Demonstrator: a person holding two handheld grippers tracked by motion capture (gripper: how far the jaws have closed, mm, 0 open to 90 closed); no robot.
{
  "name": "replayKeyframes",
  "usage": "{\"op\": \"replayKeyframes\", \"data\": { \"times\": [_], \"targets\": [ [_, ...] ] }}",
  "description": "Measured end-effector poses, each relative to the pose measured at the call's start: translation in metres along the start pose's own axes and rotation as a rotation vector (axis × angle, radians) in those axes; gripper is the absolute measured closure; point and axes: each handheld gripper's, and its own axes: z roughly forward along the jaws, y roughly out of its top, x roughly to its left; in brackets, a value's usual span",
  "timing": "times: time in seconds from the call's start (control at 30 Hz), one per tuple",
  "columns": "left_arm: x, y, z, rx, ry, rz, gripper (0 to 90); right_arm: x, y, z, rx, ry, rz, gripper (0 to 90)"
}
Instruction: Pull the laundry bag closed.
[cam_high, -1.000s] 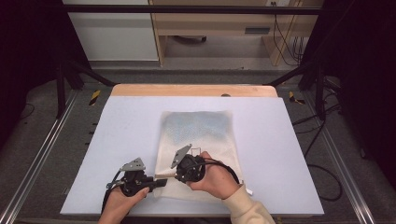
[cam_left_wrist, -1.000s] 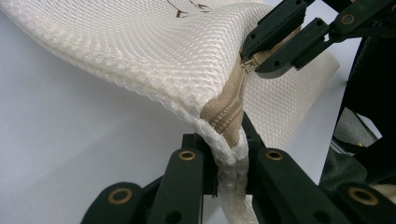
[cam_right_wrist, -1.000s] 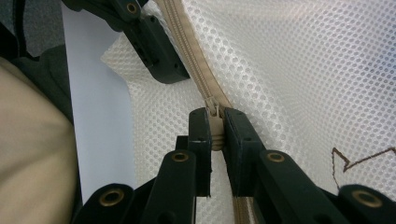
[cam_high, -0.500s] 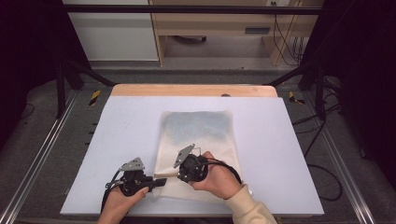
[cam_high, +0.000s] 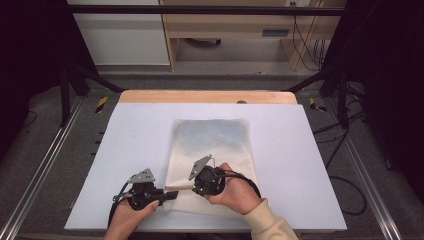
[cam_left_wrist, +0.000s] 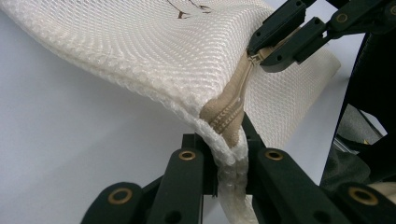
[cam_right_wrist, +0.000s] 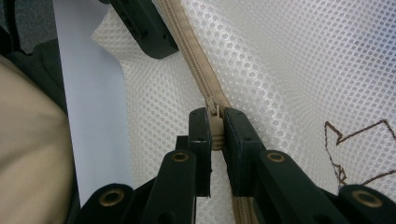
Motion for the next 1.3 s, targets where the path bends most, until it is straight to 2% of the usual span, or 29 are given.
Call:
{"op": "replayKeyframes", "data": {
  "times": [0.5, 1.3],
  "targets": [
    [0.000, 0.000, 0.000, 0.000, 0.001, 0.000, 83.4, 0.000, -0.006, -0.002, 0.002, -0.006, 0.026, 81.9],
    [0.000, 0.000, -0.001, -0.005, -0.001, -0.002, 83.4, -0.002, -0.013, -0.008, 0.002, -0.017, 0.029, 81.9]
  ]
}}
